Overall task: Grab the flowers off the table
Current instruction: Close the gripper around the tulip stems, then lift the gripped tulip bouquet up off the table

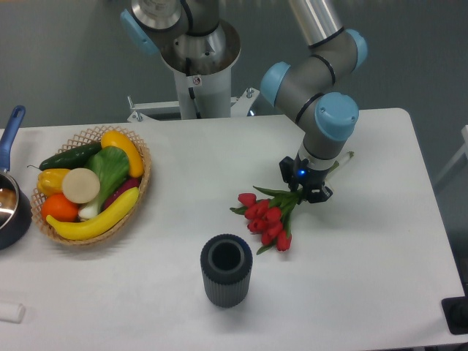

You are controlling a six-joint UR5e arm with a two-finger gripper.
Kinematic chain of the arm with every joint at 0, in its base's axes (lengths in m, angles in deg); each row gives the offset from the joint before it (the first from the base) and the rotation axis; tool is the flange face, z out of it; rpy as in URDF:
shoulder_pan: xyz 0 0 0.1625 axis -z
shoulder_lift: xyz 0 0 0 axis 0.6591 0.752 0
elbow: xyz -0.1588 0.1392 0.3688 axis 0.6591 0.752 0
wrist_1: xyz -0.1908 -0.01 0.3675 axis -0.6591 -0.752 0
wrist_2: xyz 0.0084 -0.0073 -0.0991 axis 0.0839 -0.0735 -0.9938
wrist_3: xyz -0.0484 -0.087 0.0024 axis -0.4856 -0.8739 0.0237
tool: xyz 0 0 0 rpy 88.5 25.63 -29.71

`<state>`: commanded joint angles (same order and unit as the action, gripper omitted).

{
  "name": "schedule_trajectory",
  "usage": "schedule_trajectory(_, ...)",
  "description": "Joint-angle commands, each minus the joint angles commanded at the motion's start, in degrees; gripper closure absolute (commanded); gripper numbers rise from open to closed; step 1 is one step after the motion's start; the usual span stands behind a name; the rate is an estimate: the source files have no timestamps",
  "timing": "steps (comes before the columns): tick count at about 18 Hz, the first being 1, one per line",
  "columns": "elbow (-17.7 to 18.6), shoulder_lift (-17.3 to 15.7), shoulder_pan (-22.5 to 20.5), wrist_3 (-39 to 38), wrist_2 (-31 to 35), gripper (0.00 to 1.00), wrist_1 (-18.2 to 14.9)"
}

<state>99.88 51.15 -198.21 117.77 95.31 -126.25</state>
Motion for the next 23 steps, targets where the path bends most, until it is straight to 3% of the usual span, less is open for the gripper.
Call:
schedule_trajectory(4,-2.19,-0.44,-0.09,0.0,-0.79,0.7,-0.09)
schedule_trajectory(8,-3.08,-2.72,-1.23,-0.96,-7.01,0.7,-0.17)
schedule_trajectory(17,-2.38,-15.46,-8.25,-4.47,-28.1,0.7,-1.14)
schedule_trajectory(23,-2.29,-19.16,-11.08,-12.9,-40.93,0.7,-0.88)
